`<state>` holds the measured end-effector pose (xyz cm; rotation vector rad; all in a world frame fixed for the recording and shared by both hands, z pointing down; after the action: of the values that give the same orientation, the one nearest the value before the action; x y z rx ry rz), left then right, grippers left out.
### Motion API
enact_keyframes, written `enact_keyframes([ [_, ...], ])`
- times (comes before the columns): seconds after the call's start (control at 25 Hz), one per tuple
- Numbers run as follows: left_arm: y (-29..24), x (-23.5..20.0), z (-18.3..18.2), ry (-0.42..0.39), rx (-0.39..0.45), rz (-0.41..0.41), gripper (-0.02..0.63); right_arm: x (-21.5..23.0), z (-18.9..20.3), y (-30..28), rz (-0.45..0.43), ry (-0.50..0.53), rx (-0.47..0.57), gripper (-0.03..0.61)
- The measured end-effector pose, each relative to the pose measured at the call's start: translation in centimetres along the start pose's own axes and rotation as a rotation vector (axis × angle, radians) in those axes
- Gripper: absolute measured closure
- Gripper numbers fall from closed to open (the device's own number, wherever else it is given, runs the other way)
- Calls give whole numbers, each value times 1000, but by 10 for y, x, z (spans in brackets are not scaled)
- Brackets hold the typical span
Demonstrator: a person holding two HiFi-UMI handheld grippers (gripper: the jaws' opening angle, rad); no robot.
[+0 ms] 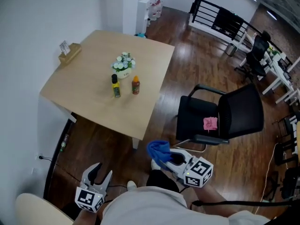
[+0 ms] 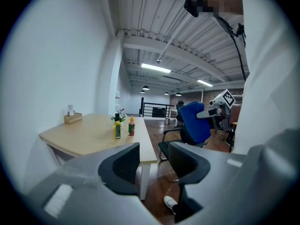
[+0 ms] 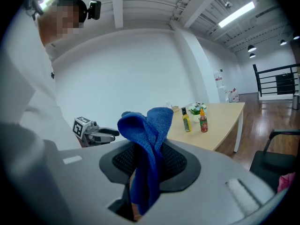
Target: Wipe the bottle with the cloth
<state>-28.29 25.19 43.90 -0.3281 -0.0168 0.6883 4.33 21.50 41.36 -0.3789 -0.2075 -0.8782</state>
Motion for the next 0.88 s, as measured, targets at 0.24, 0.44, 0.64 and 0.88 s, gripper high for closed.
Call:
enact_keyframes([
  [0.24,0,31,6,1,17,19,413,-15,2,22,-18,36,-2,460],
  [0.44,-27,61,-11,15,54,47,414,-7,-4,48,-32,80,-39,460],
  [0.64,-44,86,-20,-4,58,90,414,2,4,67,-32,62,-52,460],
  [0.88,-49,91,-25,-20,41,92,414,6,2,67,-58,65,-35,460],
])
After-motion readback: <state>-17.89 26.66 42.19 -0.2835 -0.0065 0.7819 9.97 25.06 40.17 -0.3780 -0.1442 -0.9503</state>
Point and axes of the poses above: the fingertips, and each gripper's own axes: y backward along the fingers, x to its right, z out of its underside, the point moved 8 cm from there along y, backward along the fingers, and after that the axes turned 4 degrees about x, right-handed, at the moved point
